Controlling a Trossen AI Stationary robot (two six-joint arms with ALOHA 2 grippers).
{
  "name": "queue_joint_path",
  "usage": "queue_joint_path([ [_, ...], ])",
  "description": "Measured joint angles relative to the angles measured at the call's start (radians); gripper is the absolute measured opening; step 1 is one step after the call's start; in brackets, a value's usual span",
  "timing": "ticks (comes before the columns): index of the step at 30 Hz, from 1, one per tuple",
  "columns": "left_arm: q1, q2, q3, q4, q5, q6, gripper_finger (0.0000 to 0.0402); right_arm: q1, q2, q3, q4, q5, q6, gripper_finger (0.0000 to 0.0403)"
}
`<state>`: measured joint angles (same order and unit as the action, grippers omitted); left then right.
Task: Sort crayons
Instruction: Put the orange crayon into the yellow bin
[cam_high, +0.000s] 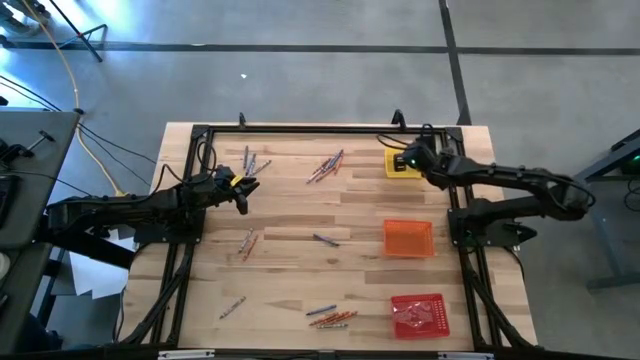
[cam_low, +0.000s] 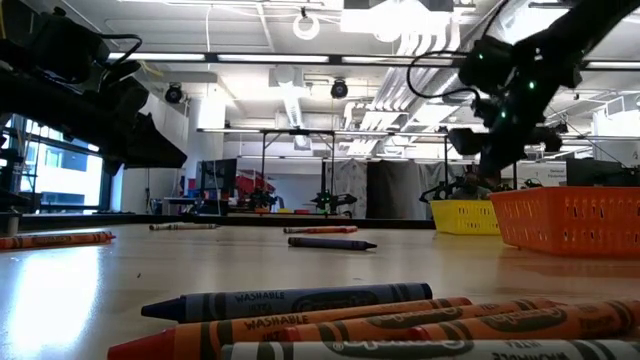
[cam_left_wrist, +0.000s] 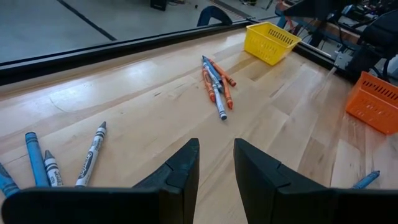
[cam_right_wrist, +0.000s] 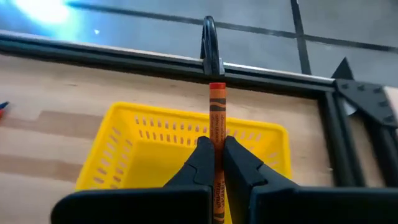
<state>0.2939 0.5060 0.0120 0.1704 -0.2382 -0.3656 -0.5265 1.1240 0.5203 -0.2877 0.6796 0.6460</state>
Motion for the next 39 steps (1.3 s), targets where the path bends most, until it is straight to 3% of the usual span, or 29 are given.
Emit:
queue_joint_path([
  [7, 0.000, 0.000, 0.000, 0.000, 0.000, 0.000, 0.0087, -0.019, 0.000, -0.100, 0.226, 0.078, -0.023, 0.0003],
  [29, 0.000, 0.000, 0.000, 0.000, 0.000, -0.001, 0.0087, -0.023, 0.002, -0.112, 0.255, 0.060, -0.018, 0.0005],
  [39, 0.000, 0.000, 0.000, 0.000, 0.000, -0.003, 0.0087, -0.023, 0.002, -0.112, 0.255, 0.014, -0.018, 0.0071],
])
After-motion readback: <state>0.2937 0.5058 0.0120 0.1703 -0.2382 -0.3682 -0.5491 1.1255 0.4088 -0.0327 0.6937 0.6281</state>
